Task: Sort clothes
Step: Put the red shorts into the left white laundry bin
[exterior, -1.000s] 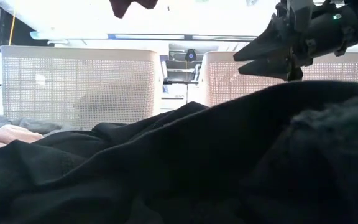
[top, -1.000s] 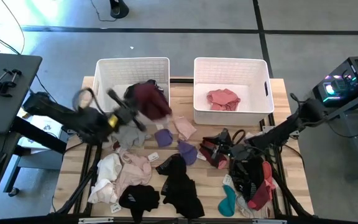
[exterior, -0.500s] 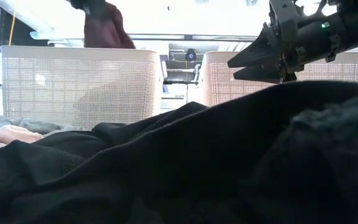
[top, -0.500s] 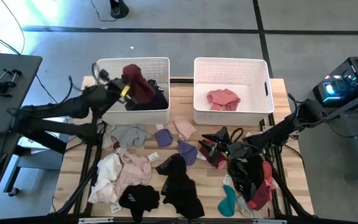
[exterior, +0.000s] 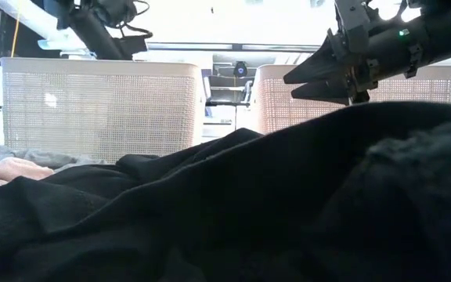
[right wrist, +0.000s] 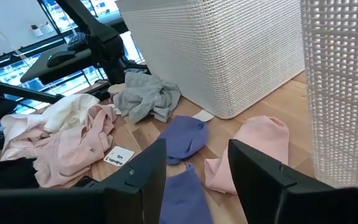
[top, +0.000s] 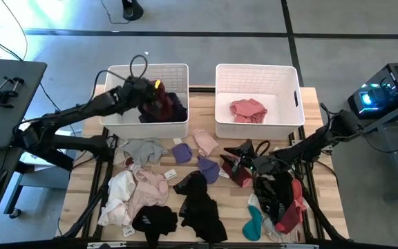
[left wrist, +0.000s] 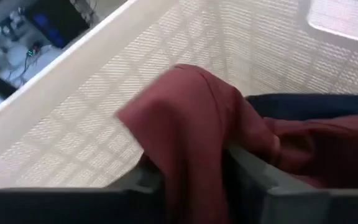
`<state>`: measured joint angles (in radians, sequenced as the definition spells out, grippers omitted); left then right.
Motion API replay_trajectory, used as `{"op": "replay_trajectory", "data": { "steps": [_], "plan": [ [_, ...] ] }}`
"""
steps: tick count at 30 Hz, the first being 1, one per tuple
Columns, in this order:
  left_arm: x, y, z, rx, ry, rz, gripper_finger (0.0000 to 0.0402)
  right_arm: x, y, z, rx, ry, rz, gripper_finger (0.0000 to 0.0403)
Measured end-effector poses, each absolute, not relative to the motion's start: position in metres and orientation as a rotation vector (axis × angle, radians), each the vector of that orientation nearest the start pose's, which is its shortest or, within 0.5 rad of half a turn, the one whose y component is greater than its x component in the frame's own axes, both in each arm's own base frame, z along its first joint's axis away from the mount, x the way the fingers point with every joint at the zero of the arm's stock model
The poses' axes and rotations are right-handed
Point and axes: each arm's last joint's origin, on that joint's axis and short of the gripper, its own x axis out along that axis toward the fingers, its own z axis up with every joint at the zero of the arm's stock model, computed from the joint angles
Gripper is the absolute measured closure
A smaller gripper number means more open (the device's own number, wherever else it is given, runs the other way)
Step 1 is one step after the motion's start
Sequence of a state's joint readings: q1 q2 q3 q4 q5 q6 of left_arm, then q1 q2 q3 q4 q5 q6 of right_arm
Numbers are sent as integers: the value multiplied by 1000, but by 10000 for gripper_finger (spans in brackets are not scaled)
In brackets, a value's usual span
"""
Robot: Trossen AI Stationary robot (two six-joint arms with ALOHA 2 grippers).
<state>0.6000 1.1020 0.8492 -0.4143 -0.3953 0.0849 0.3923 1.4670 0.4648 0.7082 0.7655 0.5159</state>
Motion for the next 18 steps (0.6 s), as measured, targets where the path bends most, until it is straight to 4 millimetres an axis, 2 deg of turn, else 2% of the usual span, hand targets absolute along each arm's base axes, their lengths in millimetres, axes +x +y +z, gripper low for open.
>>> {"op": "replay_trajectory", "data": {
  "steps": [6, 8, 10, 12, 14, 18],
  "plan": [
    [181, 140, 330, -17, 690, 926, 213, 248, 81, 166, 349, 150, -409, 242],
    [183, 139, 341, -29, 646, 851, 205, 248, 81, 166, 353, 149, -410, 242],
    [186, 137, 343, -56, 614, 747, 204, 248, 81, 166, 354, 149, -410, 242],
    [189, 137, 337, -86, 615, 660, 209, 248, 81, 166, 355, 149, -410, 242],
    [194, 139, 322, -113, 659, 611, 218, 248, 81, 166, 355, 149, -410, 242],
    [206, 148, 271, -161, 801, 586, 240, 248, 81, 166, 355, 149, -410, 242]
  ]
}}
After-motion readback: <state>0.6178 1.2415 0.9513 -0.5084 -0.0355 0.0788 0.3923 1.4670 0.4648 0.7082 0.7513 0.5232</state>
